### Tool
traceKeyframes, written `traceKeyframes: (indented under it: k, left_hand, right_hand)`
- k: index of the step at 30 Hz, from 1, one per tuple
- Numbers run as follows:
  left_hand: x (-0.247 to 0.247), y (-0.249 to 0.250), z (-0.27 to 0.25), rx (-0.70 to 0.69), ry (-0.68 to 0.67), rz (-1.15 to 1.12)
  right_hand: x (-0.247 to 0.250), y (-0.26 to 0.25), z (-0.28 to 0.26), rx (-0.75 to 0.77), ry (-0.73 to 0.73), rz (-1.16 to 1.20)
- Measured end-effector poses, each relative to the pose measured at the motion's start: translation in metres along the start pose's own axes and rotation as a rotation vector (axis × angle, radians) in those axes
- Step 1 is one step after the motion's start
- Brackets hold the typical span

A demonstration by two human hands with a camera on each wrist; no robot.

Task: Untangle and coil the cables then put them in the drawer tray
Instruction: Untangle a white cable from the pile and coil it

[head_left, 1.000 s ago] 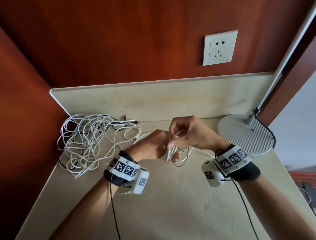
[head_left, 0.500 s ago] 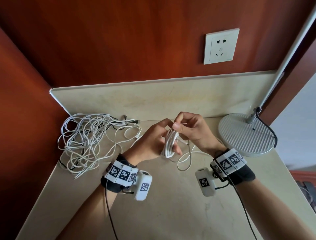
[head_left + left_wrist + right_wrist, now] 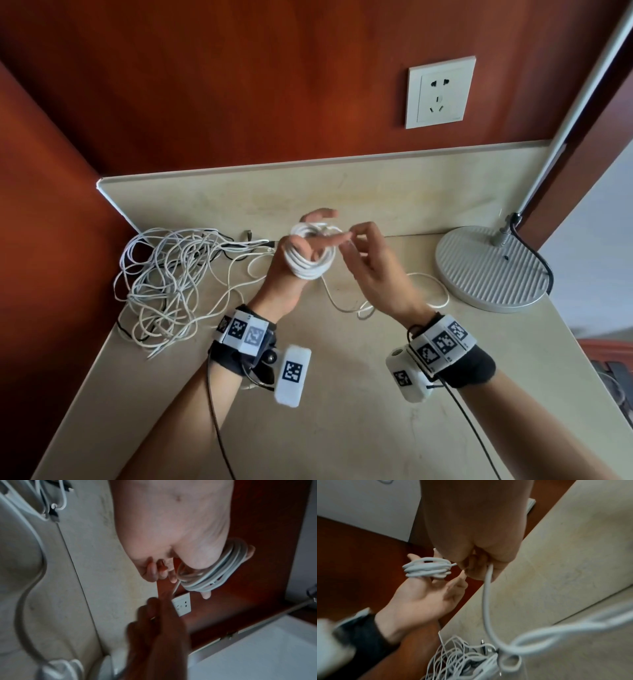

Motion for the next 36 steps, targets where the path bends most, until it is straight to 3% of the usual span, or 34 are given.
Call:
traceKeyframes:
  k: [3, 6, 8, 11, 14, 16, 19, 22, 25, 28, 30, 32, 34, 36]
  left_hand:
    - [0.007, -0.002, 0.009, 0.09, 0.123, -0.115]
    - [0.004, -0.006, 0.006, 0.181, 0.187, 0.005]
    - [0.003, -0.011, 0.004, 0.228, 0.222, 0.071]
    - [0.006, -0.011, 0.005, 0.313, 0.274, 0.086]
    - [0.014, -0.021, 0.011, 0.386, 0.281, -0.084]
    - [0.021, -0.029, 0.013, 0.351, 0.29, -0.116]
    - [0.025, -0.031, 0.011, 0.185, 0.298, 0.578]
    - [0.015, -0.021, 0.007, 0.159, 0.168, 0.855]
    - [0.013, -0.02, 0.007, 0.225, -0.006, 0.904]
    - [0.01, -0.034, 0.005, 0.261, -0.244, 0.996]
    - [0.004, -0.04, -0.002, 0.297, -0.39, 0.814]
    - [-0.003, -0.033, -0.013, 0.329, -0.457, 0.54]
    - [-0.002, -0.023, -0.02, 0.292, -0.49, 0.368]
    - [0.002, -0.01, -0.023, 0.237, -0.483, 0.346]
  right_hand:
    - [-0.015, 0.009, -0.012, -0.055, -0.084, -0.168]
    - [-0.039, 0.006, -0.022, -0.022, -0.276, -0.287]
    - [-0.043, 0.005, -0.023, -0.04, -0.328, -0.401]
    - [-0.04, -0.002, -0.023, -0.022, -0.359, -0.552]
    - [-0.038, -0.016, -0.022, -0.025, -0.331, -0.656]
    - [-0.036, -0.026, -0.02, -0.02, -0.293, -0.779]
    - [-0.031, -0.043, -0.014, -0.002, -0.208, -1.003]
    - [-0.03, -0.054, -0.006, -0.054, -0.234, -1.139]
    - [-0.023, -0.057, 0.003, -0.005, -0.324, -1.064]
    - [-0.014, -0.053, 0.013, 0.045, -0.504, -0.848]
    - [-0.008, -0.047, 0.018, 0.056, -0.577, -0.7]
    - [-0.001, -0.041, 0.022, 0.024, -0.552, -0.453]
    - [0.005, -0.038, 0.024, -0.085, -0.511, -0.197]
    - [0.007, -0.035, 0.025, -0.159, -0.504, 0.0]
Point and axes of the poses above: each hand's wrist, its own z-axis towards the middle knuckle, its own x-axis out of the back of the hand, y = z × x, the point moved 4 cm from there along z, towards the middle knuckle, and after that the axes turned 12 degrees about z, right-handed, at the moved point
